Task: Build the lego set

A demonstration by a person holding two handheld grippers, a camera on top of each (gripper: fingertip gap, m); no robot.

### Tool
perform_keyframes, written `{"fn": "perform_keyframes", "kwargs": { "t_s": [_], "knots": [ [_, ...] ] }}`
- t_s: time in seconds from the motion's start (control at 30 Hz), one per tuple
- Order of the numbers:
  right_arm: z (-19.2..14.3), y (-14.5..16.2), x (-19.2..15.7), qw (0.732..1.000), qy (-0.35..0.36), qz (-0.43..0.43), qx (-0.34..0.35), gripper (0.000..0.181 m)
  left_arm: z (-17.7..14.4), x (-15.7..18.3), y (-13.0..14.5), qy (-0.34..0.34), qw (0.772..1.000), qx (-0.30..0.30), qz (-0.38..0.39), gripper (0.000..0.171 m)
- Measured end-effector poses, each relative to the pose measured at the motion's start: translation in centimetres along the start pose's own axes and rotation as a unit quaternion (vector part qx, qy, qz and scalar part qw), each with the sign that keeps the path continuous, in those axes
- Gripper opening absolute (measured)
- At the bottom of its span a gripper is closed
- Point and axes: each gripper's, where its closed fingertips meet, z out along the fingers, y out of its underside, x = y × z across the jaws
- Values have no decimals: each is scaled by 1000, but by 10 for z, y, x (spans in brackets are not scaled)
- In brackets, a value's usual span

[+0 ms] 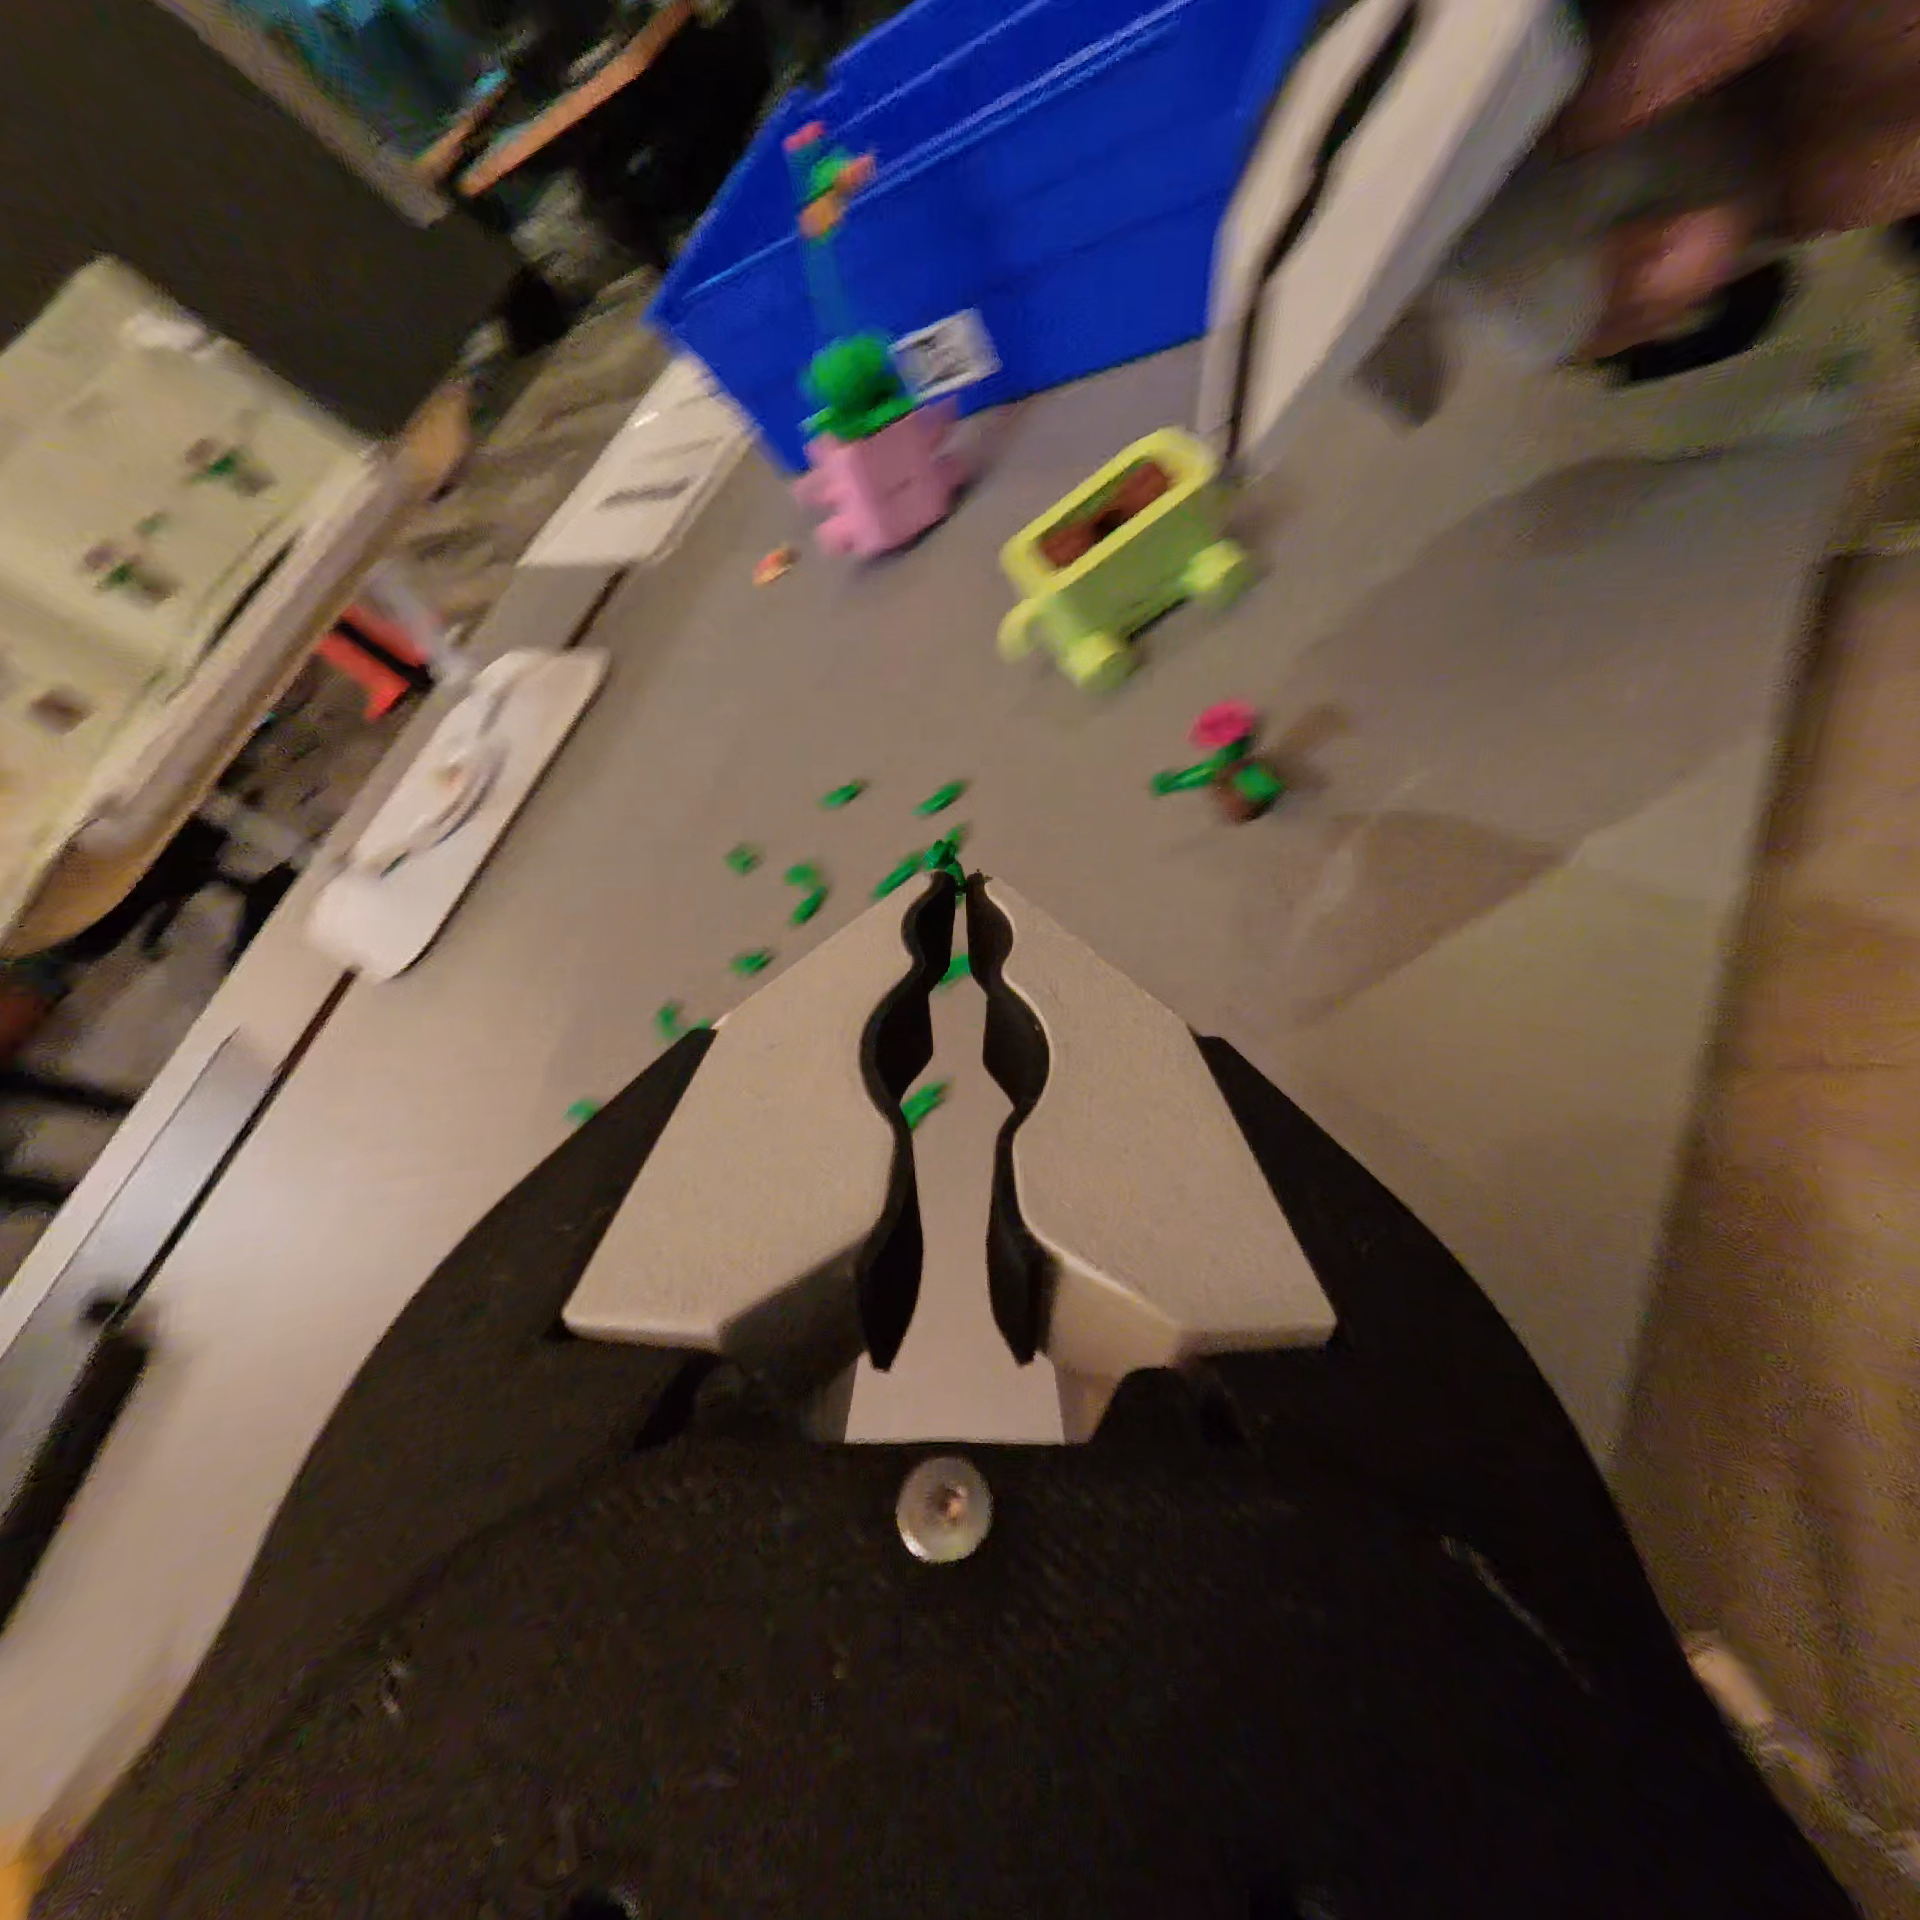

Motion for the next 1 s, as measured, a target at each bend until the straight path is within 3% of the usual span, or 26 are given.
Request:
{"fn": "perform_keyframes", "kwargs": {
  "t_s": [0.13,0.3,0.43,0.7,1.0],
  "knots": [
    [2,10,-19,997,-68,-11,-24,11,13,55,-32,97,994,44,23,0],
    [-10,35,-25,988,-133,6,-77,23,10,89,-49,195,978,79,-1,0],
    [-14,40,-35,982,-161,-13,-97,21,13,98,-47,215,974,66,9,0],
    [-12,56,-28,973,-135,-80,-171,10,15,105,-49,238,969,66,8,0],
    [-14,60,-31,960,-174,-65,-210,8,20,110,-48,250,966,60,20,0]
  ]
}}
